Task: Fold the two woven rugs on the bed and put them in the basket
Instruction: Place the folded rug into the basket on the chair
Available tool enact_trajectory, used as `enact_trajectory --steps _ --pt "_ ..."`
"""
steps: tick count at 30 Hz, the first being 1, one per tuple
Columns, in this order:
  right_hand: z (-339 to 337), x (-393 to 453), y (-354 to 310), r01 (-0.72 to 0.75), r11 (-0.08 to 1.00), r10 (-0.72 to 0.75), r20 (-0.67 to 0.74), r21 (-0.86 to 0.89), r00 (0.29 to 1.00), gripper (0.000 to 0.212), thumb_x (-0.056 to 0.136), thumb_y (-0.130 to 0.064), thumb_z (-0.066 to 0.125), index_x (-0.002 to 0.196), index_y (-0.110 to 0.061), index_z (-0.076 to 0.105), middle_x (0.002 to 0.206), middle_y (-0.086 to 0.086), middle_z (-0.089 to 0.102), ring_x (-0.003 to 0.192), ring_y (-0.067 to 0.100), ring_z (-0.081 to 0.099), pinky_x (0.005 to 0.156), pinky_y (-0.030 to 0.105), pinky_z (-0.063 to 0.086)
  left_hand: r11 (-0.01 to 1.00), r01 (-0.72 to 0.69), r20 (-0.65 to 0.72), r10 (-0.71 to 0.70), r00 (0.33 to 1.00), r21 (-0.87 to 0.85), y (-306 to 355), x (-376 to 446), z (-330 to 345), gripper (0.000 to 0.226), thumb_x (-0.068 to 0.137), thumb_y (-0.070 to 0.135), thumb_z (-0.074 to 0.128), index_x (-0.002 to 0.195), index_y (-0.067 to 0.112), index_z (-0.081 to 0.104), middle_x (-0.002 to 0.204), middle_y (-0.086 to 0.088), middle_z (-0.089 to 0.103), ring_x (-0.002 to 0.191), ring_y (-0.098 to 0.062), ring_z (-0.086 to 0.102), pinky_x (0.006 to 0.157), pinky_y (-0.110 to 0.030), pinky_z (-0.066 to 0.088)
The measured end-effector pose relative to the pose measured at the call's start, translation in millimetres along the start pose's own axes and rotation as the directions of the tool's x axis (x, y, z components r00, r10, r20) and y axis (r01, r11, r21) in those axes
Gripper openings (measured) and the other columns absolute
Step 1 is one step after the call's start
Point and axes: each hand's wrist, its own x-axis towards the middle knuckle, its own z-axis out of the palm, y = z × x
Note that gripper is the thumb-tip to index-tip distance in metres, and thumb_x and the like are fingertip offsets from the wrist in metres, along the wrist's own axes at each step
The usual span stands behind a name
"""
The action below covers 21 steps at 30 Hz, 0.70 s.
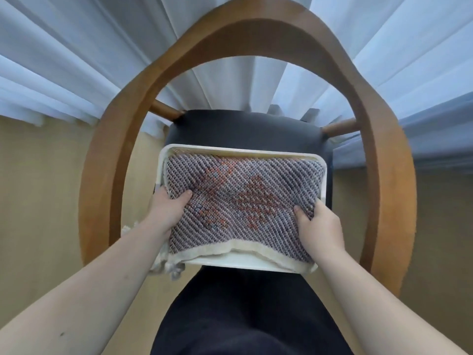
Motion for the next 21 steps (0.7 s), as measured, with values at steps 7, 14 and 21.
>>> enact_trajectory --steps 7,14,21 --pt "10.7 2.0 -3.4 -0.051 0.997 0.052 0.012 -0.063 0.999 0.019 0.101 -0.025 0.050 0.119 -0.019 0.048 0.109 0.001 0.061 0.099 0.027 0.061 0.080 0.037 0.049 0.996 0.065 0.002 -0.065 0.998 0.058 -0.6 9.4 17.8 0.047 0.093 0.026 0.068 0.134 0.006 0.052 0.124 -0.010 0.065 0.110 -0.033 0.063 0.099 -0.047 0.049" --pt "45.8 -17.6 4.8 0.230 0.903 -0.272 -0.071 -0.362 0.960 0.075 0.095 -0.016 0.059 0.157 -0.011 0.017 0.165 0.009 0.013 0.151 0.027 0.013 0.119 0.038 0.019 0.771 -0.317 -0.060 0.416 0.907 0.553 -3.6 -12.2 33.6 0.073 0.092 0.028 0.062 0.152 0.013 0.022 0.154 -0.012 0.036 0.140 -0.031 0.036 0.115 -0.044 0.032" --pt "52.1 13.4 -10.2 0.418 0.761 -0.419 0.115 -0.496 0.900 0.073 0.094 -0.031 0.061 0.154 -0.008 0.026 0.162 0.014 0.021 0.151 0.033 0.012 0.124 0.045 0.010 0.557 -0.400 0.054 0.535 0.843 0.728 -20.4 -33.7 28.2 0.068 0.090 0.039 0.060 0.148 0.012 0.035 0.154 -0.013 0.030 0.143 -0.031 0.026 0.116 -0.048 0.025"
